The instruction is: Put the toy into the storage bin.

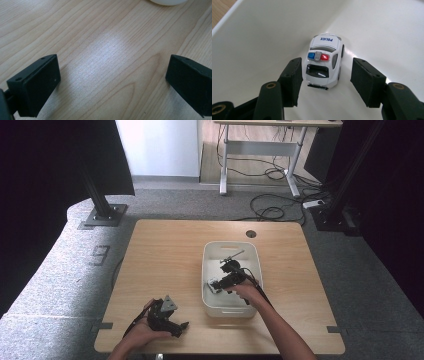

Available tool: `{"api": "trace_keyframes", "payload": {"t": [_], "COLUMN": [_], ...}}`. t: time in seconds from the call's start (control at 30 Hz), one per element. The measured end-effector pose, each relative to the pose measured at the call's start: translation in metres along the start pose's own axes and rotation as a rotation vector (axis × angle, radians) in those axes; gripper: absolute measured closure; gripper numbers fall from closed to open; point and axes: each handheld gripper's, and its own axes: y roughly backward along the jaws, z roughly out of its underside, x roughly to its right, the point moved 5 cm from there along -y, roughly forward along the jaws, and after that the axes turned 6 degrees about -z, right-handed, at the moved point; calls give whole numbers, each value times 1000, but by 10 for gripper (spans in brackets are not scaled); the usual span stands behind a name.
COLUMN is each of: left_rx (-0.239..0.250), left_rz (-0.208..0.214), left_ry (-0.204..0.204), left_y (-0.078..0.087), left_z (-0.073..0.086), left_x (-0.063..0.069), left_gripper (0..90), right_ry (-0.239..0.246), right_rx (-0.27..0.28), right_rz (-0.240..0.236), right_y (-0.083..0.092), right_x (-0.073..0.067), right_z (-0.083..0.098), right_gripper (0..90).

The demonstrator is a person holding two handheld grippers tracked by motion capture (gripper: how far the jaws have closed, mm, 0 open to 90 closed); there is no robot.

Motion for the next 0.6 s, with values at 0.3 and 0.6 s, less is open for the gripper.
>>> {"api": "trace_keyframes", "payload": {"t": [0.3, 0.6], "left_rx": [1, 0], "left_rz": [1, 0], "left_ry": [0, -1], "left_y": [0, 0], "left_z": [0, 0], "left_x": [0, 0], "left_gripper": [0, 0], "right_ry": [9, 42], "right_rx": [7, -44], "right_rz": [-6, -23], "right_y": [1, -12], "right_x": [1, -8], "right_z": [4, 6], "right_gripper": [421, 416]}}
